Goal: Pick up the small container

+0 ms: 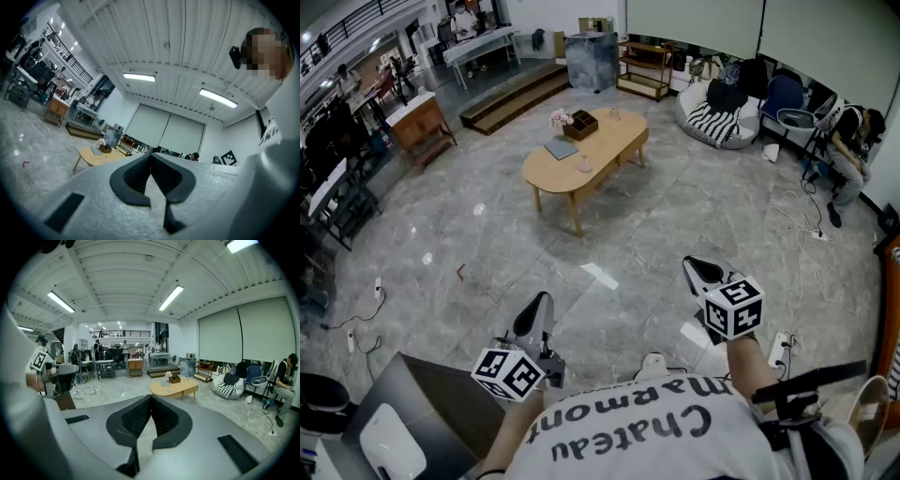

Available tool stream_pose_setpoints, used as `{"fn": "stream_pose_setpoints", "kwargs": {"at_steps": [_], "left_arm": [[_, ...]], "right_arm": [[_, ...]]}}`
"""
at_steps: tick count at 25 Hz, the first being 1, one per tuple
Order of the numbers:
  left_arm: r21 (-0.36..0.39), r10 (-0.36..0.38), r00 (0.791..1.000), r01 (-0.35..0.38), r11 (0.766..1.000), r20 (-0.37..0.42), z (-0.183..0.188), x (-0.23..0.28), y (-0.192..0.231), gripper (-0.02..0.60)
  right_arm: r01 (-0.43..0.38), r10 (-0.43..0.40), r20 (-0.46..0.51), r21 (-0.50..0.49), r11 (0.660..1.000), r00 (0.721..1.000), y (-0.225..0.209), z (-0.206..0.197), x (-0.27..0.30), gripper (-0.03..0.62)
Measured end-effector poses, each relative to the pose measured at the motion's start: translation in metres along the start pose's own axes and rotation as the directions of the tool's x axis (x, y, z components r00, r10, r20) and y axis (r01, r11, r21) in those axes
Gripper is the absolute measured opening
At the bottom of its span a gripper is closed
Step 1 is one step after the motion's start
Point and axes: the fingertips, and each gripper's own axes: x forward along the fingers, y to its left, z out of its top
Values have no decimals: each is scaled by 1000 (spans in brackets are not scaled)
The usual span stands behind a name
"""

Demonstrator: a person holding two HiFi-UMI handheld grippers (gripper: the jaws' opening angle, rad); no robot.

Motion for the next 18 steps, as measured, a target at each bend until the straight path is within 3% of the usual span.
{"fn": "stream_pose_setpoints", "kwargs": {"at_steps": [9,13,18], "left_arm": [[1,8,1000,-8,1000,5,3,0,-3,14],[-3,7,999,-7,1000,46,7,-5,-4,14],[-27,71,997,-71,997,26,7,-9,19,14]], "right_arm": [[0,0,-4,21,1000,1000,-5,-6,-1,12],[0,0,-5,21,1000,1000,-6,-10,-1,12],[-3,2,11,93,996,1000,-8,-2,5,12]]}}
